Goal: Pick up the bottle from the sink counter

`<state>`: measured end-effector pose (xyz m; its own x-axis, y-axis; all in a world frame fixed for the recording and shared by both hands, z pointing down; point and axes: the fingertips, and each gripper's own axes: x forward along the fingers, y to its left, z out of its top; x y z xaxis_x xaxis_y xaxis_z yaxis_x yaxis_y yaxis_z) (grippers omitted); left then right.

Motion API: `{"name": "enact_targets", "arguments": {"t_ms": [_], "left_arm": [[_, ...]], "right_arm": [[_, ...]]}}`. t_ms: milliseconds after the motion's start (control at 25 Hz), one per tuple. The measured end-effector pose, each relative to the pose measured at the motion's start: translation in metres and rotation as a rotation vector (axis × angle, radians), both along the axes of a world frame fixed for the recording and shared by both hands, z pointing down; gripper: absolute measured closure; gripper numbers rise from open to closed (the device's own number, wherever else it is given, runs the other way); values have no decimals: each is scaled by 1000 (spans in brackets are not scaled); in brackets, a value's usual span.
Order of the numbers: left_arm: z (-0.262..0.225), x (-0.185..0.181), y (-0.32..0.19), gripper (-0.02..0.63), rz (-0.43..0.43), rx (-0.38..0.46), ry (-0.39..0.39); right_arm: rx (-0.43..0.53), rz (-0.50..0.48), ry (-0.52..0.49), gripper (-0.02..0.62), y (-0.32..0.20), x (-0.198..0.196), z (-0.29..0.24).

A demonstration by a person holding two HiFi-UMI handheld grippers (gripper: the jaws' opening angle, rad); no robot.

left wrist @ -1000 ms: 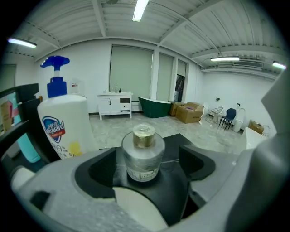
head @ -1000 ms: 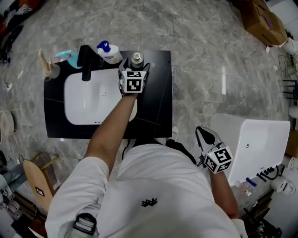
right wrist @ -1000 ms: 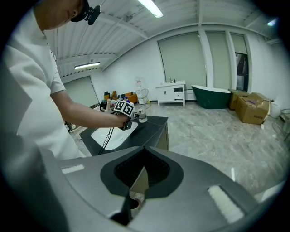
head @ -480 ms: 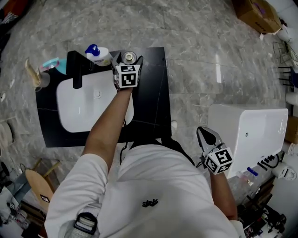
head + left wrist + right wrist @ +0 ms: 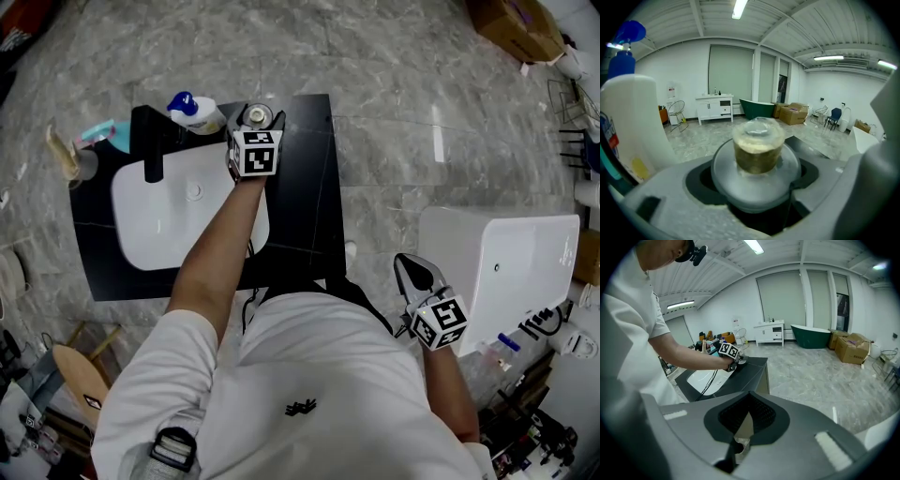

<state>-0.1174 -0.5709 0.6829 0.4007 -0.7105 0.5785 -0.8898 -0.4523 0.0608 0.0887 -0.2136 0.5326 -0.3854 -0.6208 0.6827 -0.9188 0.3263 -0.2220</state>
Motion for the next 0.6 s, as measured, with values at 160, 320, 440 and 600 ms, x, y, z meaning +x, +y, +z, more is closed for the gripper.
{"name": "enact_targets", "arguments": {"t_ms": [160, 320, 440, 600], "left_arm": [[-1, -2, 1, 258, 13, -7, 0], [-11, 2, 6, 258, 36, 5, 1], [-20, 6, 10, 258, 49, 13, 2], [-35, 10, 16, 258, 72, 19, 6]], "right_arm": [[4, -3, -8, 584, 0, -5, 1], [8, 2, -14, 584, 5, -5, 2], [16, 7, -20, 584, 9, -6, 1], [28, 15, -29, 584, 15, -9, 0]]}}
